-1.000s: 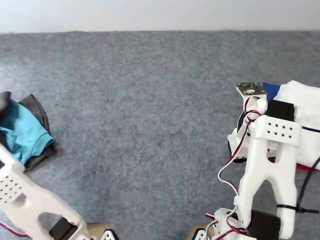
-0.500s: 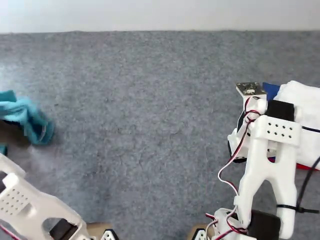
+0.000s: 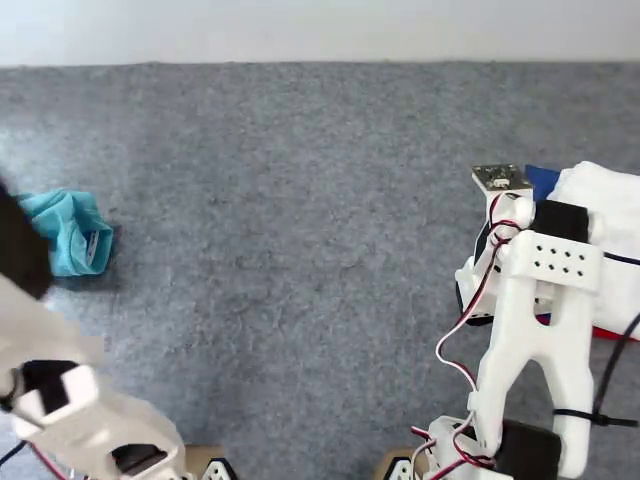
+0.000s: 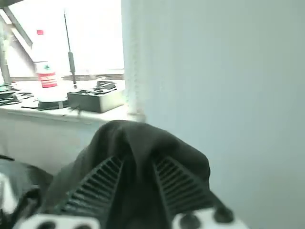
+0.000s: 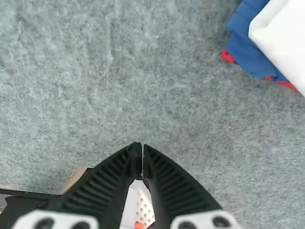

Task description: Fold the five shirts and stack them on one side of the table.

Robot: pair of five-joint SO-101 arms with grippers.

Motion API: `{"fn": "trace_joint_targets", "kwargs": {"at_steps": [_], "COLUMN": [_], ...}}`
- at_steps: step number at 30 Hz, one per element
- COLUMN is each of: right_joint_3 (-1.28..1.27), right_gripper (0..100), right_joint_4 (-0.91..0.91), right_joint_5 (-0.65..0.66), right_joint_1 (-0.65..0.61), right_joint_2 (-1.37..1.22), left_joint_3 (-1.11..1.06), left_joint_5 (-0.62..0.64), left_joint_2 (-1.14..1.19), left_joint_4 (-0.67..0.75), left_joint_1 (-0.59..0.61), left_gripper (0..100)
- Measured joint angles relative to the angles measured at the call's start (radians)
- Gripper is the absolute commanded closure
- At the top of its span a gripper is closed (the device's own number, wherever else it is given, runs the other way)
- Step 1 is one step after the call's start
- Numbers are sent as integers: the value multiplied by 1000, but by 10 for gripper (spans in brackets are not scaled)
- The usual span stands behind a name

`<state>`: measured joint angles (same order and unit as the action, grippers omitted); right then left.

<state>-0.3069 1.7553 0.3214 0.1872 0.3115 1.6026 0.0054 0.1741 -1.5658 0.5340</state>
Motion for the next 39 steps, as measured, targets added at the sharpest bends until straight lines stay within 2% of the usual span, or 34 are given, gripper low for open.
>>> {"fn": "trace_joint_targets", "kwargs": {"at_steps": [5, 11, 15, 19, 25, 29, 34, 39], "right_joint_3": [0, 0, 0, 0, 0, 0, 0, 0], "right_gripper": [990, 990, 990, 990, 990, 990, 990, 990], "right_joint_4": [0, 0, 0, 0, 0, 0, 0, 0], "right_joint_5": [0, 0, 0, 0, 0, 0, 0, 0], "right_joint_1": [0, 26, 103, 175, 192, 192, 192, 117], "right_joint_2": [0, 0, 0, 0, 0, 0, 0, 0], "left_joint_3": [0, -112, -307, -592, -1031, -1292, -1590, -1837], "left_joint_5": [0, 0, 0, -29, -155, -227, -334, -486], "left_joint_2": [-6, -11, -11, -9, -12, -98, -292, -491], "left_joint_4": [-155, -170, -170, -170, -170, -170, -170, -170], "left_joint_1": [-279, -606, -752, -841, -856, -806, -684, -462], "left_gripper": [988, 988, 988, 988, 987, 987, 987, 987]}}
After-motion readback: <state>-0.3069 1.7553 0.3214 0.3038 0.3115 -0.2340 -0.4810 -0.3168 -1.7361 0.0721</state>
